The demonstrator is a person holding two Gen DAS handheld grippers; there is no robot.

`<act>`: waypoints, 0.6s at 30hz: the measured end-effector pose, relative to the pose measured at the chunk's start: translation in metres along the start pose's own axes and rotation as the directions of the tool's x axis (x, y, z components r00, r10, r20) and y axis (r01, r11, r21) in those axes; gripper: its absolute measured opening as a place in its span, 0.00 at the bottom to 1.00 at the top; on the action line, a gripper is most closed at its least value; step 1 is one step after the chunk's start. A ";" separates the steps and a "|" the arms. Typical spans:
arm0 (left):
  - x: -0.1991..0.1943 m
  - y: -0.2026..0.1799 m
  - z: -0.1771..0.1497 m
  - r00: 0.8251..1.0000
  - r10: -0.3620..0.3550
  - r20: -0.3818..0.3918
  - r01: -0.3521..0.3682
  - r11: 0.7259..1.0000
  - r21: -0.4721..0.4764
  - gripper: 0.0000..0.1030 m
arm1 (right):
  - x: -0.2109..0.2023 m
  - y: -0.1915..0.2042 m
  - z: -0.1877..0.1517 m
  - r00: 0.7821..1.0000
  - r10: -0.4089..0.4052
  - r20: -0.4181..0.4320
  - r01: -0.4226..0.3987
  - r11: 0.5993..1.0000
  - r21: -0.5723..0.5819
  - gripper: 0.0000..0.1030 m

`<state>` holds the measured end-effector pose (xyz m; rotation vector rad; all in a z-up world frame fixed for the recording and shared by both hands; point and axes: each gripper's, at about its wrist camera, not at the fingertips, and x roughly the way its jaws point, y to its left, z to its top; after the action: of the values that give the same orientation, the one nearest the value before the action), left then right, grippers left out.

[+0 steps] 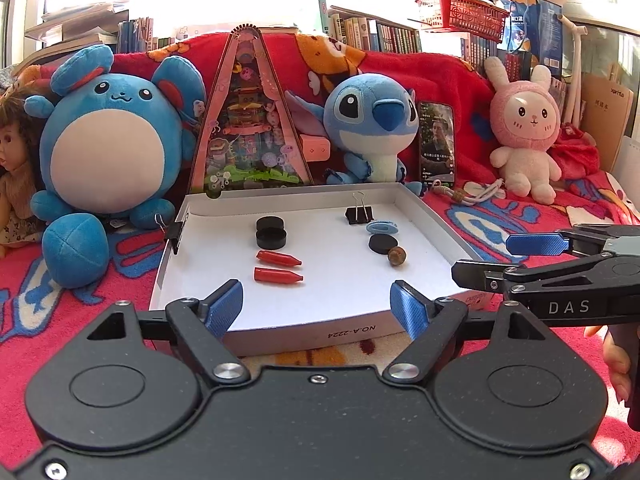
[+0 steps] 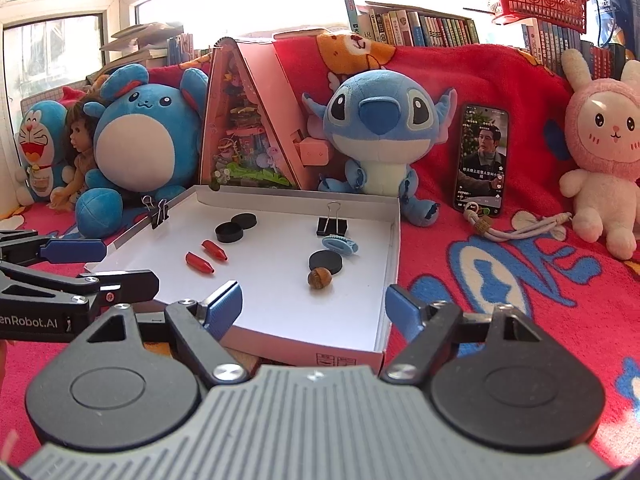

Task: Organize rigid objects
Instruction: 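Lift both open tools out of the box and back toward the items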

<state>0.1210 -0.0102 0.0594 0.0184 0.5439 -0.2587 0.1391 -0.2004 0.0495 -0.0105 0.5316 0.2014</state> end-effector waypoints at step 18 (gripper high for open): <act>-0.027 -0.005 -0.034 1.000 -0.026 -0.016 0.026 1.000 -0.006 0.78 | -0.030 0.007 -0.033 1.000 0.002 -0.007 -0.002 0.999 -0.046 0.86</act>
<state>0.0804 -0.0054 0.0441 0.0083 0.5616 -0.2827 0.0961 -0.2014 0.0365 -0.0557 0.5334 0.2154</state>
